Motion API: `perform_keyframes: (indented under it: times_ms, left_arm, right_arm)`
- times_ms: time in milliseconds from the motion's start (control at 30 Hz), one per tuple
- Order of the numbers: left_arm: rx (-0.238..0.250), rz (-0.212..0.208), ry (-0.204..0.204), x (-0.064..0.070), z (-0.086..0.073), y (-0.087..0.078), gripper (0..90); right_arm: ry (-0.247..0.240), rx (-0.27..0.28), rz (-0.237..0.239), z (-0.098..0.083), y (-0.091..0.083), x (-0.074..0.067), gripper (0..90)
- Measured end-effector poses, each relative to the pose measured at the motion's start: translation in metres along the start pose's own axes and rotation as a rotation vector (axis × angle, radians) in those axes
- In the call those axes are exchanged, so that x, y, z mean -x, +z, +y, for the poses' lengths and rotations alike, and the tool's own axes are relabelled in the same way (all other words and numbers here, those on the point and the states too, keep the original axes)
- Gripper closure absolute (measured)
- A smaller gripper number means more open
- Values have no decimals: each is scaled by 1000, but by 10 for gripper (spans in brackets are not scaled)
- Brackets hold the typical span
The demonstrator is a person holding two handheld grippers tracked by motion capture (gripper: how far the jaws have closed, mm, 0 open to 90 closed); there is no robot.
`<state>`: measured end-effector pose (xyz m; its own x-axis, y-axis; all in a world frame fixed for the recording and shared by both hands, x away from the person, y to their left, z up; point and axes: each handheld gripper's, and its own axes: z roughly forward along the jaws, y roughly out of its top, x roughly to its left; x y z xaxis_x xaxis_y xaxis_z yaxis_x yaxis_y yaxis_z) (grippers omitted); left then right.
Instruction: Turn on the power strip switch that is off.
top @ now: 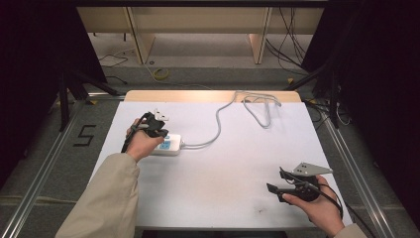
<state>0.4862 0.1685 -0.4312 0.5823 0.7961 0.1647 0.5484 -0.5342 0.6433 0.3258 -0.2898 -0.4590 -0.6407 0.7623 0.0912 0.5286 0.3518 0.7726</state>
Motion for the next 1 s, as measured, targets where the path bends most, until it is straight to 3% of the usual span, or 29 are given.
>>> perform_keyframes:
  times_ms: [1000]
  left_arm:
    - [-18, -10, -2, -3, 4, 10, 899]
  right_arm:
    - [6, 0, -5, 0, -1, 1, 292]
